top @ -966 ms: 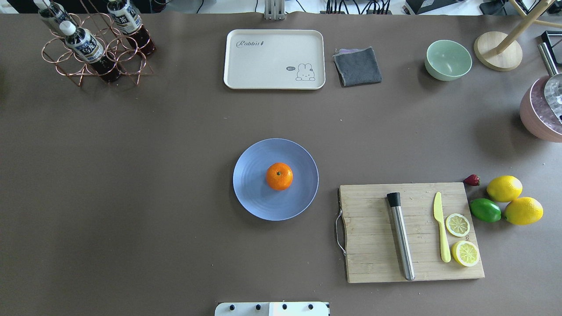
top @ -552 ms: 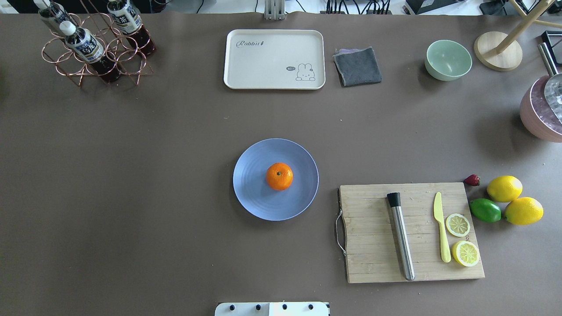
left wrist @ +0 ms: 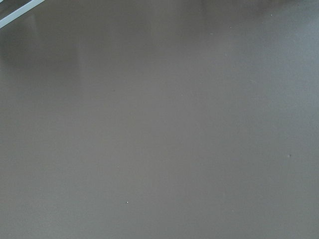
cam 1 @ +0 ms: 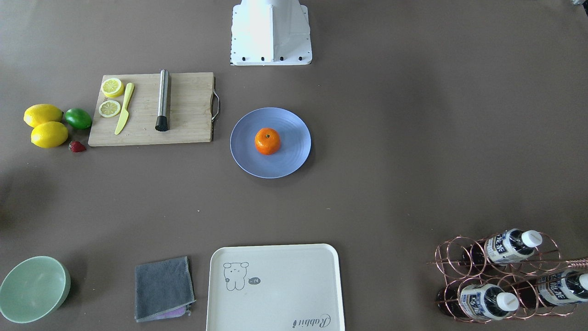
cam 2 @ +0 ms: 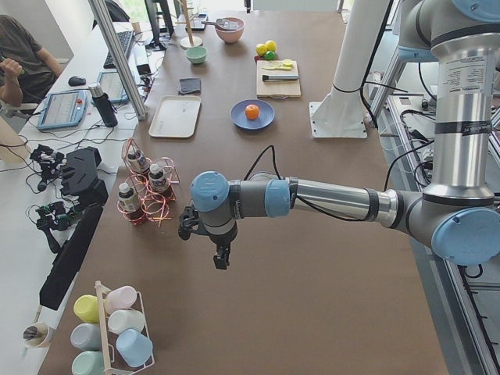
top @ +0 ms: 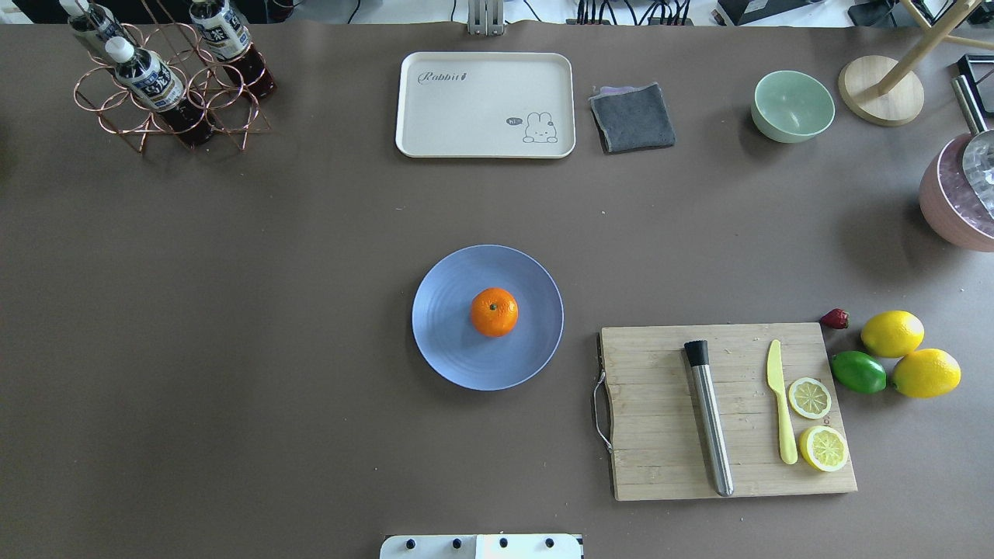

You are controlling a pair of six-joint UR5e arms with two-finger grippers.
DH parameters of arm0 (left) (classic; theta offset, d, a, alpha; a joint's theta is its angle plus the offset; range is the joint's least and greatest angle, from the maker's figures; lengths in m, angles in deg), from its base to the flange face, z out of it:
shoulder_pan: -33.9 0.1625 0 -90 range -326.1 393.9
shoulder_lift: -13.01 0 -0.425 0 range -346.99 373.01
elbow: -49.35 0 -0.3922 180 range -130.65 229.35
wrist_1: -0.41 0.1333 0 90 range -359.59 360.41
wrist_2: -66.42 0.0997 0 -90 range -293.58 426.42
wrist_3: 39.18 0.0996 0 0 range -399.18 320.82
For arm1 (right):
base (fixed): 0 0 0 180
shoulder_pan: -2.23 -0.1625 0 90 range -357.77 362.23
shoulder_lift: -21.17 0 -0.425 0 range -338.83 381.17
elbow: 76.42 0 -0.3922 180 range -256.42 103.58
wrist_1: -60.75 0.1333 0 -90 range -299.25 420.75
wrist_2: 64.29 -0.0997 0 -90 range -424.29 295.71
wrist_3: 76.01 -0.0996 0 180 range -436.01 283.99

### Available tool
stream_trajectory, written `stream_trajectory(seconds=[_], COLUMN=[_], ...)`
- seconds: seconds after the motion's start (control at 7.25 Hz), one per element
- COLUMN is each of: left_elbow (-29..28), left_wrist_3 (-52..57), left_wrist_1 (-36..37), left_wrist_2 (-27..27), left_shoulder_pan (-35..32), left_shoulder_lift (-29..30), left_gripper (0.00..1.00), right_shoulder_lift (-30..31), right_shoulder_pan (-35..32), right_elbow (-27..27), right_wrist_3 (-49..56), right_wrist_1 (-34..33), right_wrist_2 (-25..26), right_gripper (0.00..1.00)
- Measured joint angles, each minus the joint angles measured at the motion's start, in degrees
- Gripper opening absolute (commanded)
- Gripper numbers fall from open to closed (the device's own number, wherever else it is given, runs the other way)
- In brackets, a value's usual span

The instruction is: Pick orange to plate

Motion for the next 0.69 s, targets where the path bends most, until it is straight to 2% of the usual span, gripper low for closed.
stream_trajectory(seconds=[0.41, 0.69], left_elbow=[0.82, 1.23], left_wrist_3=[-0.07, -3.81], left_wrist_1=[0.0, -0.22], left_wrist_2=[-0.07, -0.09], left_shoulder_pan=[-0.17, -0.26], left_shoulder_lift=[-0.1, -0.04], left_gripper=[0.98, 0.98], right_shoulder_lift=[-0.13, -0.02], right_shoulder_pan=[0.03, 0.03], right_elbow=[0.01, -0.05], right_wrist_3=[-0.01, -0.08], right_wrist_1=[-0.38, -0.39], right_wrist_2=[0.31, 0.32], right_gripper=[1.0, 1.0])
